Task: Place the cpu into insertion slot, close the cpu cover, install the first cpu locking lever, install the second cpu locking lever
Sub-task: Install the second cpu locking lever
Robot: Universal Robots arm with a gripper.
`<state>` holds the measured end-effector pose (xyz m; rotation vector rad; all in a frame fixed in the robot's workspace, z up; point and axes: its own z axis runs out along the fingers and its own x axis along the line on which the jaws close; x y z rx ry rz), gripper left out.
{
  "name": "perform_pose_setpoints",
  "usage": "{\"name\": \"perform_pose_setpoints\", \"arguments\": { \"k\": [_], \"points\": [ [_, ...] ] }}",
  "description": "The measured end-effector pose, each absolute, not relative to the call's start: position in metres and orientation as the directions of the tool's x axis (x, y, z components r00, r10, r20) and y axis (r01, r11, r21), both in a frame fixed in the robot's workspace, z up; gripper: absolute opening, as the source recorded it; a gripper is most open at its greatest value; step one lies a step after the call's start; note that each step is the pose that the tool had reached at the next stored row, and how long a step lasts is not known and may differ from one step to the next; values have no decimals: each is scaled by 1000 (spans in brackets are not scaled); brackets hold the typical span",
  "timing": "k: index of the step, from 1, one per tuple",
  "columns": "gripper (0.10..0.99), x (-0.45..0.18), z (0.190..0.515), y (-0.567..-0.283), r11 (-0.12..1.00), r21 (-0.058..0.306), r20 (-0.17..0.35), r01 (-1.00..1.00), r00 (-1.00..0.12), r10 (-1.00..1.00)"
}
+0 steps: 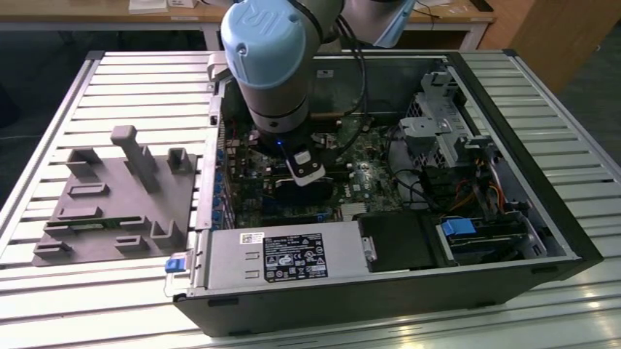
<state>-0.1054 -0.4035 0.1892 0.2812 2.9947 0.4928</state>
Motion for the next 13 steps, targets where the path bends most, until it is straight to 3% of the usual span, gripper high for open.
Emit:
{"name": "perform_pose_setpoints", "arguments": {
  "k": [13],
  "points": [
    [102,-110,188,-403,932,325,-62,164,-979,194]
  ]
}}
